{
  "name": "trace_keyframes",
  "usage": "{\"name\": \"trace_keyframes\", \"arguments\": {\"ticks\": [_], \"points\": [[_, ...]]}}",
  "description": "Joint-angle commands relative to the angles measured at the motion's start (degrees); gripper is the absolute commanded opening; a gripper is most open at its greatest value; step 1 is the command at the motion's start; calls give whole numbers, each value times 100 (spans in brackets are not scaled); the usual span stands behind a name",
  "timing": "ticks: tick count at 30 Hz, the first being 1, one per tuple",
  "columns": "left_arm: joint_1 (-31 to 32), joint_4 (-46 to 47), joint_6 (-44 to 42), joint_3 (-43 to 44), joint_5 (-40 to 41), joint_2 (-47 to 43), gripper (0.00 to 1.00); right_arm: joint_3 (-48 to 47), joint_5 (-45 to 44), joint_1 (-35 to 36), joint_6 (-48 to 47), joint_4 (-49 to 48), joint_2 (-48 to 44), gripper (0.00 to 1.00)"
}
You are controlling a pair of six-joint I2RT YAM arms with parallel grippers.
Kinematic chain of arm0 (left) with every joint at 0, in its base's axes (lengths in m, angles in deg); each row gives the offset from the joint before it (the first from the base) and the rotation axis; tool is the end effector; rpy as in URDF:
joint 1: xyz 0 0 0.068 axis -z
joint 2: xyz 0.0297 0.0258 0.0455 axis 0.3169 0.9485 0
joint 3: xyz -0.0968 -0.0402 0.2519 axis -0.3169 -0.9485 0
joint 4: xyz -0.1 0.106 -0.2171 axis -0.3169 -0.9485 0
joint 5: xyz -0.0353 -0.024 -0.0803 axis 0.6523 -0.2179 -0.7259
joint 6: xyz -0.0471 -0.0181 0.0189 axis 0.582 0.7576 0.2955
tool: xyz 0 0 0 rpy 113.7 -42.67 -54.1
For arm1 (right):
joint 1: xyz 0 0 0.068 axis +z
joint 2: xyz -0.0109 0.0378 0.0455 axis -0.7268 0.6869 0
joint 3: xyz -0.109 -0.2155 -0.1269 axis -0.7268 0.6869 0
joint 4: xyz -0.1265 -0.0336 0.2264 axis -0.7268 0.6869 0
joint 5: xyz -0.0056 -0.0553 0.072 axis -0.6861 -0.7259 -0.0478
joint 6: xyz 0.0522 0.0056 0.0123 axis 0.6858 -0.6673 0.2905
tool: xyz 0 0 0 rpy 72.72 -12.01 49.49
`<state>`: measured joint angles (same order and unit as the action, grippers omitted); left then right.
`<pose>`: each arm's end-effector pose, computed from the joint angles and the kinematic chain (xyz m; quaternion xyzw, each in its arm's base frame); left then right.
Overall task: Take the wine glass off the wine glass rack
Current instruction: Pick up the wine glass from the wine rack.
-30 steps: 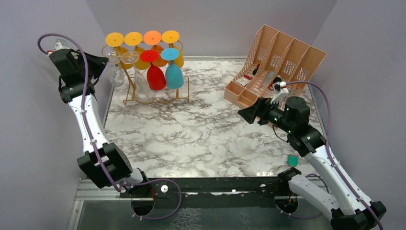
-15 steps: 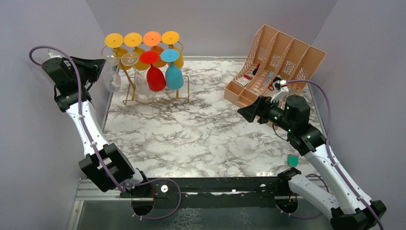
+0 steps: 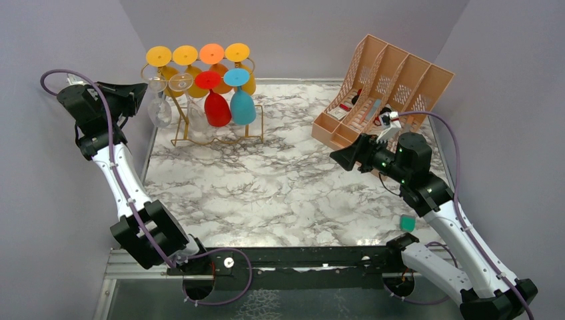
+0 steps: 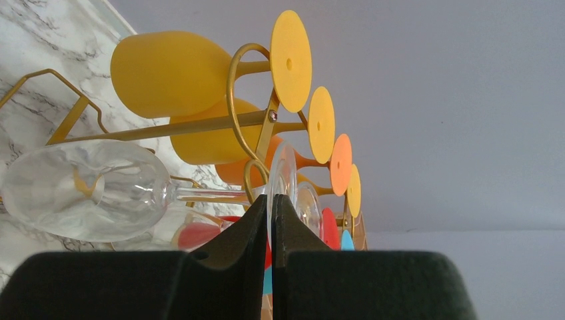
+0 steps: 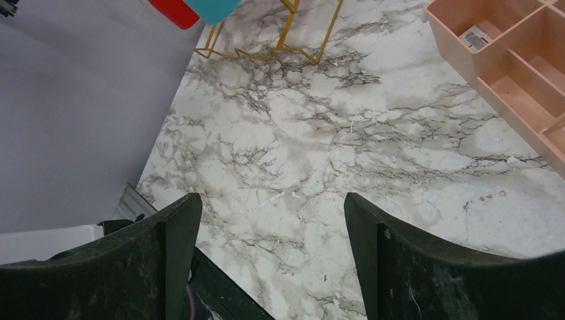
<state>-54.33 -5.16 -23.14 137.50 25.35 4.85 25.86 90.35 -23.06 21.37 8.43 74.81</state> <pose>0.2640 0.1630 0.4078 -0.3984 0.6342 -0.3879 0.5372 0.1641 0.0831 0.3408 -0.0379 0.7957 0.3786 0.4713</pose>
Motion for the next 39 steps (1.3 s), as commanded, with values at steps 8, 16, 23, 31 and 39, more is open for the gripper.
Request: {"name": "trace_keyframes", "arguments": {"ticks": [8, 16, 23, 31, 39], "points": [[-158, 683, 400, -223, -311, -383, 0, 13, 205, -17, 37, -124, -18, 81], [-176, 969, 588, -296, -449, -436, 0, 40, 263, -17, 57, -162, 0, 81], [-210, 713, 453, -771, -350, -858, 0, 28, 316, -22, 3, -181, 56, 81], [-211, -61, -121, -973, 29, -1372, 0, -2, 392, -17, -51, -138, 127, 81], [-180, -914, -758, -1230, 443, -1979, 0, 9, 375, -17, -138, -45, 157, 81]]}}
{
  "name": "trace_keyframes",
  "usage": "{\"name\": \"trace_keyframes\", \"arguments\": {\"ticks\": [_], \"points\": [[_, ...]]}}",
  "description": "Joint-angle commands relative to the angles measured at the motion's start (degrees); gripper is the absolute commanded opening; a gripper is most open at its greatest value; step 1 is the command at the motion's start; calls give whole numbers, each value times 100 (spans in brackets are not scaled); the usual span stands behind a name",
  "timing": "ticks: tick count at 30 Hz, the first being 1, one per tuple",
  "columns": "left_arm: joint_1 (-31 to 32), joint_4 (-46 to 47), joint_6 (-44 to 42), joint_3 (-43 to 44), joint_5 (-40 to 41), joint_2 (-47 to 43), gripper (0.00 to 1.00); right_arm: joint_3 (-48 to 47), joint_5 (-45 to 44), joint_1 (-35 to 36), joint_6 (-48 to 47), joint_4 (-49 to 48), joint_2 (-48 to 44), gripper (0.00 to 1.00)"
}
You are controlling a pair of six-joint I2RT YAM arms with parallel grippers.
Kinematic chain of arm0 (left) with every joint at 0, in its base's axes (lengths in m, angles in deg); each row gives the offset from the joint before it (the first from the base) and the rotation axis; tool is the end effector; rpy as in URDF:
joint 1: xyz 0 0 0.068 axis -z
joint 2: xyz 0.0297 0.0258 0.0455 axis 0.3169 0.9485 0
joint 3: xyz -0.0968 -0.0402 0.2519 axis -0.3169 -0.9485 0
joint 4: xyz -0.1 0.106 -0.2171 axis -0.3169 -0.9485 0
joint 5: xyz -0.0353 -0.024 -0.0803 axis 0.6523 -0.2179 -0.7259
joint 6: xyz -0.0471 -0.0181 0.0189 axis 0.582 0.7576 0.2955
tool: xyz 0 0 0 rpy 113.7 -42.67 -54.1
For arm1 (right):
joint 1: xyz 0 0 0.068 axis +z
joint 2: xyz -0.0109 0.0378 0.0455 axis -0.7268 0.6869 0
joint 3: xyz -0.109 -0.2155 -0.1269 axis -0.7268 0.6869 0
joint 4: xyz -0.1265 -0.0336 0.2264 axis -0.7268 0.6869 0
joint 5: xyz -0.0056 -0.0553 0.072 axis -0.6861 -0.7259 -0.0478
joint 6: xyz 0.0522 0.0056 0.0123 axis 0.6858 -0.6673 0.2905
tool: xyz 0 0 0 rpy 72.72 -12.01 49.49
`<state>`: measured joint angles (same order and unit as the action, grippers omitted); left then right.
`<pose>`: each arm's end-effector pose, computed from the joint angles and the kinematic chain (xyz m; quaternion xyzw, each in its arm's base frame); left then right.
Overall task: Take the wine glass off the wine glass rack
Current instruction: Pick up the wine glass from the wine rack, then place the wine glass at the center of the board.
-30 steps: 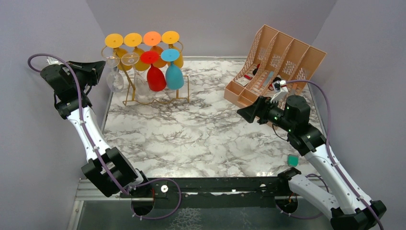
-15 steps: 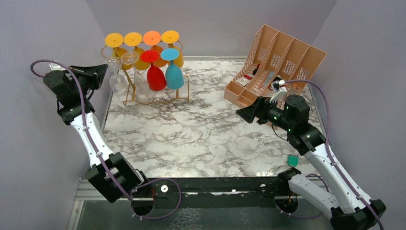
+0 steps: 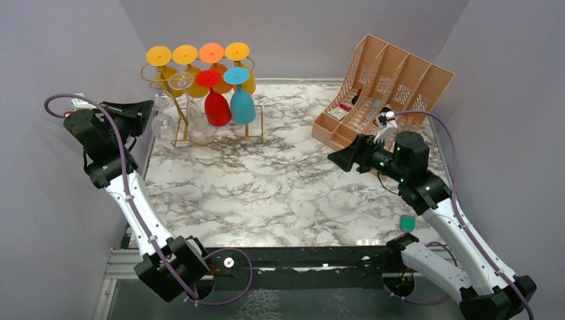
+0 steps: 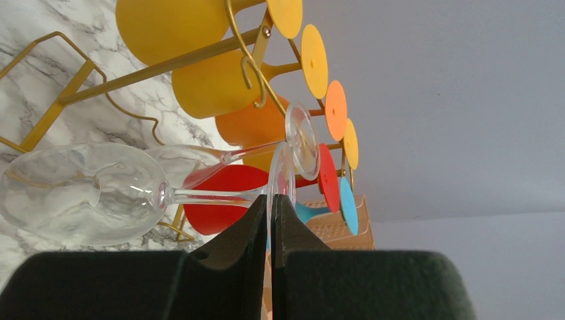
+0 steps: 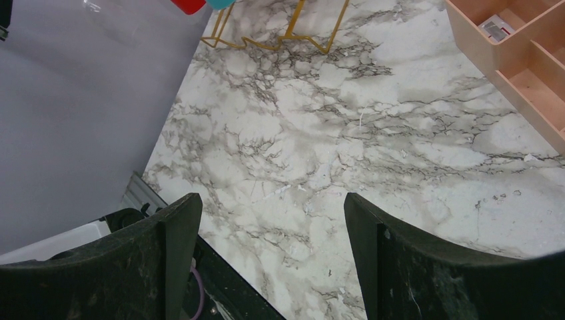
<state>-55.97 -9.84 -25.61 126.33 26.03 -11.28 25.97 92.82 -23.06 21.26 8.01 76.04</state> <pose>0.2000 0.1255 0.4033 -0.3958 0.6348 -0.3643 0.5546 0.1678 0.0863 0.3374 -0.0502 0.7983 0.3901 0.4560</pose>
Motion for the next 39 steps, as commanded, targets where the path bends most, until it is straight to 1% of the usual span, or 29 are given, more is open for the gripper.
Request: {"name": "trace_keyframes", "arguments": {"ticks": [1, 4, 9, 11, 14, 18, 20, 23, 26, 29, 31, 33, 35, 38, 39], "points": [[31, -534, -596, -177, 436, -447, 0, 0, 140, -17, -139, -4, 59, 81], [259, -955, -929, -326, 679, -633, 0, -17, 158, -17, -166, 23, 138, 81], [955, -1223, -1154, -777, 793, -872, 0, 3, 202, -17, -147, -3, 208, 81], [1287, -1250, -1122, -1003, 759, -933, 0, 61, 215, -18, -108, -49, 202, 81], [1803, -1473, -1326, -1081, 967, -1083, 0, 157, 252, -22, -39, -139, 201, 81], [2245, -1564, -1429, -1405, 919, -1273, 0, 236, 268, -17, 6, -210, 237, 81], [2424, -1557, -1518, -1505, 838, -1350, 0, 247, 18, -18, -53, -149, 285, 81], [2701, -1556, -1861, -1355, 585, -1357, 0, 263, -678, -17, 26, 12, 477, 82], [2966, -1550, -2201, -1179, 303, -1373, 0, 176, -1331, -22, 22, 119, 902, 85], [3204, -1476, -2444, -1240, -354, -1296, 0, -35, -1652, -18, -113, 178, 1593, 86], [3370, -1451, -2594, -1347, -617, -1300, 0, -226, -1483, -17, -271, 124, 2101, 86], [3565, -1365, -2679, -1465, -856, -1294, 0, -523, -1104, -17, -482, 116, 2660, 85], [3801, -1332, -2771, -1507, -1054, -1184, 0, -755, -916, -17, -523, 29, 3166, 85], [4328, -1299, -2874, -1445, -992, -1008, 0, -1093, -940, -17, -649, -94, 3736, 85], [4527, -1271, -2903, -1424, -958, -952, 0, -1134, -951, -17, -686, -269, 3884, 85]]}}
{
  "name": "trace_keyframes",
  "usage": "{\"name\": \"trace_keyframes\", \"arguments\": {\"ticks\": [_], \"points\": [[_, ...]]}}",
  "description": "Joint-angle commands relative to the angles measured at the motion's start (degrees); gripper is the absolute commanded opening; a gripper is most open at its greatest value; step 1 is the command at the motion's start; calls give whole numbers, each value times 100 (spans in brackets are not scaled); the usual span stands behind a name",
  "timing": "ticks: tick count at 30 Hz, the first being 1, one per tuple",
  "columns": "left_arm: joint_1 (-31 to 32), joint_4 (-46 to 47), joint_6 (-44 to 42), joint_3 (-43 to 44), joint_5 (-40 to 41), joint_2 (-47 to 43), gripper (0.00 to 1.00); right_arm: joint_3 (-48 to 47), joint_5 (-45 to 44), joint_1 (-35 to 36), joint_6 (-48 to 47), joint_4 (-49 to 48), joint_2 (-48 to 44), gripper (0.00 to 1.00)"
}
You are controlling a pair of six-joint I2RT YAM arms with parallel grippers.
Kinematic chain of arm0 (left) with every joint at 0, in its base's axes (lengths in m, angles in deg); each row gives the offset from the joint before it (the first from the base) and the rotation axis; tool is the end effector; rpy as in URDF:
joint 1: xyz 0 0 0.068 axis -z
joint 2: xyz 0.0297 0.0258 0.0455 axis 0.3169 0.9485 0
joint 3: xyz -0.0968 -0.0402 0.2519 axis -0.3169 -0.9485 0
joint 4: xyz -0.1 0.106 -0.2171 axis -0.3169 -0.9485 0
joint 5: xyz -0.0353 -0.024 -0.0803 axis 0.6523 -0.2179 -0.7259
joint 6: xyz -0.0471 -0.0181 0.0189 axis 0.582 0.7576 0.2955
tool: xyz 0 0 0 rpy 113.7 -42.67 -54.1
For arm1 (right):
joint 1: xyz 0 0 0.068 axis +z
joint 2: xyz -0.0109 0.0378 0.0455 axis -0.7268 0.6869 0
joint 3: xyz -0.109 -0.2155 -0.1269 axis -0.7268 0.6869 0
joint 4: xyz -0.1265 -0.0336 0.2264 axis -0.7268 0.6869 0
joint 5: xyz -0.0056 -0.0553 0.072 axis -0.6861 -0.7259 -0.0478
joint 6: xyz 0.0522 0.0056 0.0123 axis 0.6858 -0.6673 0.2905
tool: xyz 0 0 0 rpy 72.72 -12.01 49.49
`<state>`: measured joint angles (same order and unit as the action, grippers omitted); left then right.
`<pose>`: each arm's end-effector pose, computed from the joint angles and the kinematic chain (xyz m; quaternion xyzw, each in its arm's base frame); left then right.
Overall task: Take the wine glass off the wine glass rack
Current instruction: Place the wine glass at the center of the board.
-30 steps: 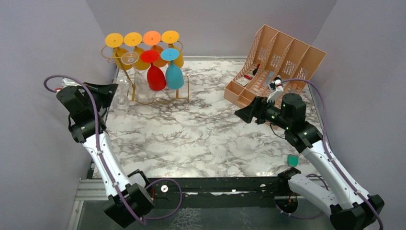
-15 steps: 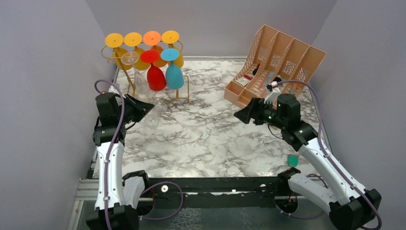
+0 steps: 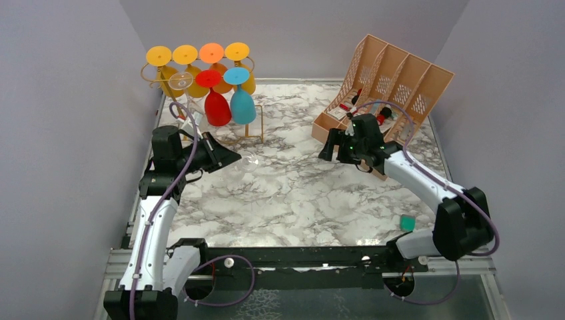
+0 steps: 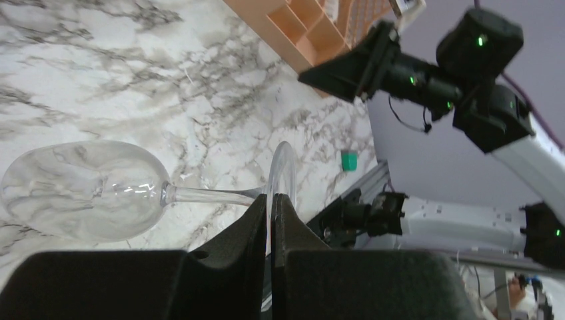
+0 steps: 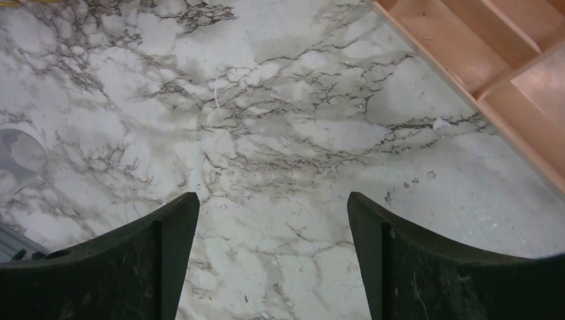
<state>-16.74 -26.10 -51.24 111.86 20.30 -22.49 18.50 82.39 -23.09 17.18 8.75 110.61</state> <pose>0.1823 -0.0304 0.3288 -0.0363 0.8176 -0.4539 0.3525 0.2780 0.1273 0.2411 -0.0040 0.9218 0.2298 0.3123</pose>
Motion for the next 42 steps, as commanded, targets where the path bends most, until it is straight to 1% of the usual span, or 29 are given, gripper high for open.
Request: {"name": "trace_keyframes", "arguments": {"ticks": [1, 3, 6, 8, 11, 16, 20, 26, 29, 32, 34, 36, 38, 41, 42], "points": [[796, 396, -356, 40, -321, 214, 0, -483, 88, -14, -343, -399, 597, 84], [1132, 452, -351, 62, -45, 270, 0, -830, 103, -15, -347, -235, 953, 84], [1525, 669, -217, -11, 92, 345, 0, -1055, 291, -15, -320, -458, 1443, 84], [1745, 905, -74, -92, 196, 381, 0, -1255, 254, -15, -288, -480, 1717, 83], [2091, 1105, -11, -118, 303, 471, 0, -1497, -130, -16, -336, -586, 2008, 81], [2575, 1251, 38, -120, 601, 650, 0, -1749, -711, -15, -596, -1136, 2399, 80], [3009, 1443, 94, -102, 860, 766, 0, -2274, -1042, -39, -762, -943, 2877, 79], [3691, 1800, 163, -94, 1274, 1057, 0, -2677, -750, -251, -944, -1058, 3377, 79], [3954, 2132, 184, -131, 1436, 1198, 0, -2968, -156, -350, -941, -645, 3442, 78], [4103, 2419, 209, -194, 1569, 1373, 0, -2777, 943, -349, -972, -536, 3017, 79], [4136, 2564, 181, -251, 1619, 1445, 0, -2308, 1654, -351, -805, -782, 2425, 80], [4150, 2604, 131, -301, 1726, 1459, 0, -1795, 1959, -350, -565, -848, 1795, 80], [4146, 2674, 105, -376, 1816, 1417, 0, -1111, 2312, -355, -314, -1165, 1101, 80], [4148, 2854, 119, -519, 1980, 1237, 0, -246, 2373, -353, -4, -1356, 42, 80], [4150, 2923, 133, -575, 2059, 1163, 0, 55, 2518, -355, 30, -1529, -293, 80]]}}
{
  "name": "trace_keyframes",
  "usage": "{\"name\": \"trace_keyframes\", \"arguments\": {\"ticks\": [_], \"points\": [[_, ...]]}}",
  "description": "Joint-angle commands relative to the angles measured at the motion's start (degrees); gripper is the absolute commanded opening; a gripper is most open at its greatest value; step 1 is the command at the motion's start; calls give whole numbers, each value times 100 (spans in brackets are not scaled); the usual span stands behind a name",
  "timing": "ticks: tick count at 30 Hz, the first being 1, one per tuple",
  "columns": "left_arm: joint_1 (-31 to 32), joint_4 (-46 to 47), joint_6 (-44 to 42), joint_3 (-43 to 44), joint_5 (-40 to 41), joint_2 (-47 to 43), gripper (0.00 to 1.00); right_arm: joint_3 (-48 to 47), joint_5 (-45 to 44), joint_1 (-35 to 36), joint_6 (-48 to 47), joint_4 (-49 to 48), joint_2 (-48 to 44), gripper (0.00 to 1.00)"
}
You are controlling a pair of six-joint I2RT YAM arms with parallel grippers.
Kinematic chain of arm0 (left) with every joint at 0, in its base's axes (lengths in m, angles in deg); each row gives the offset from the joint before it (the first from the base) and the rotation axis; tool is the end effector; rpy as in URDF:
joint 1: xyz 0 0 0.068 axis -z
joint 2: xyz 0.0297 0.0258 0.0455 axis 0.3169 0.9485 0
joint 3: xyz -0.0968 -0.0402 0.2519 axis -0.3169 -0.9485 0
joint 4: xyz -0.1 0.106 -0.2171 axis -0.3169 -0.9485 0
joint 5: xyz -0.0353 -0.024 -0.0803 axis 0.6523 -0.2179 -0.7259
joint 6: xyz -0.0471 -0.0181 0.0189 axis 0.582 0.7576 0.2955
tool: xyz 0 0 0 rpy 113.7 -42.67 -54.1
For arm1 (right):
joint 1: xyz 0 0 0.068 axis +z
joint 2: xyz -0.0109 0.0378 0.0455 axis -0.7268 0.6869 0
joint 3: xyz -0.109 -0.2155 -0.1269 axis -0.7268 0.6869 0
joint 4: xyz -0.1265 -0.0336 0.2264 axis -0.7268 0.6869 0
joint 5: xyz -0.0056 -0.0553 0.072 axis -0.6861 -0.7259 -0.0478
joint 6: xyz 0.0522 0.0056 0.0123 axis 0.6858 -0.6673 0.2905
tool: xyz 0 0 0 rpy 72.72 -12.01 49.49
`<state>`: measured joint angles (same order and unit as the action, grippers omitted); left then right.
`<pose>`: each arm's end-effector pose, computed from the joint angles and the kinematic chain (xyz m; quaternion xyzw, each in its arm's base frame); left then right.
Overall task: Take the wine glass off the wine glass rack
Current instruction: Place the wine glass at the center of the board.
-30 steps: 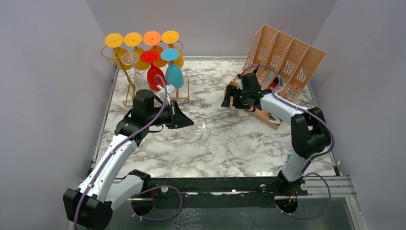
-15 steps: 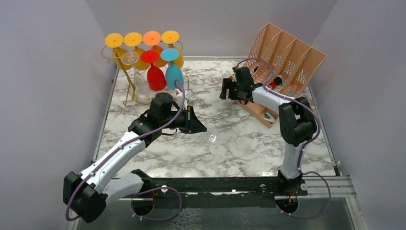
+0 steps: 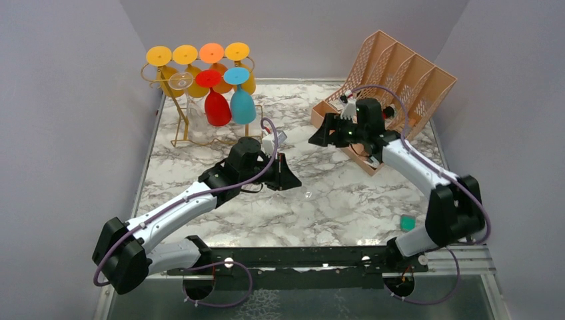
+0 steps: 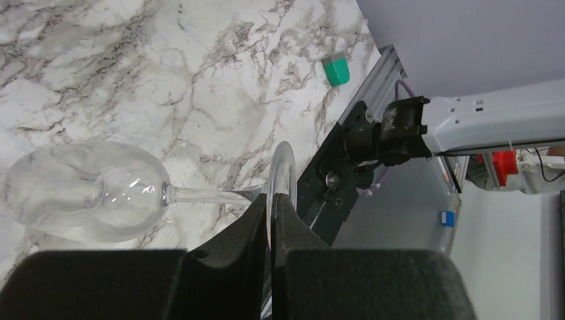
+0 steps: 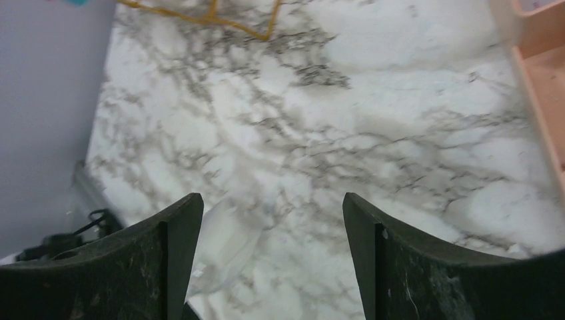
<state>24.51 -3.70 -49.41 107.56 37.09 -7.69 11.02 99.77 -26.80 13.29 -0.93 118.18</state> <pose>0.1751 -0.1857 0.2844 0.1776 0.8099 -0.4863 0.2757 0.3233 0.1335 0.2592 -0.0816 0.8678 0.3535 0.3397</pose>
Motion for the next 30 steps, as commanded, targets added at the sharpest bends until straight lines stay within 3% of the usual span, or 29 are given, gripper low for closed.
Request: {"name": "trace_keyframes", "arguments": {"ticks": [1, 8, 12, 16, 19, 23, 30], "points": [[26, 752, -29, -196, 431, -393, 0, 1122, 964, 22, 450, -785, -1365, 80], [24, 1161, 328, -455, 717, -778, 0, 2658, 2588, 18, 1344, -2009, -2793, 77], [26, 1392, 481, -553, 630, -868, 0, 3124, 3361, 28, 1782, -2672, -2936, 76], [26, 1548, 625, -592, 523, -865, 0, 3009, 4108, 37, 1887, -2863, -2701, 72], [26, 1603, 674, -603, 536, -883, 0, 2970, 4326, 50, 1881, -2983, -2668, 69], [25, 1732, 756, -636, 505, -880, 0, 2875, 4415, 111, 1894, -2974, -2472, 55], [26, 1966, 879, -660, 290, -792, 0, 2830, 4319, 293, 2218, -3450, -2190, 45]]}}
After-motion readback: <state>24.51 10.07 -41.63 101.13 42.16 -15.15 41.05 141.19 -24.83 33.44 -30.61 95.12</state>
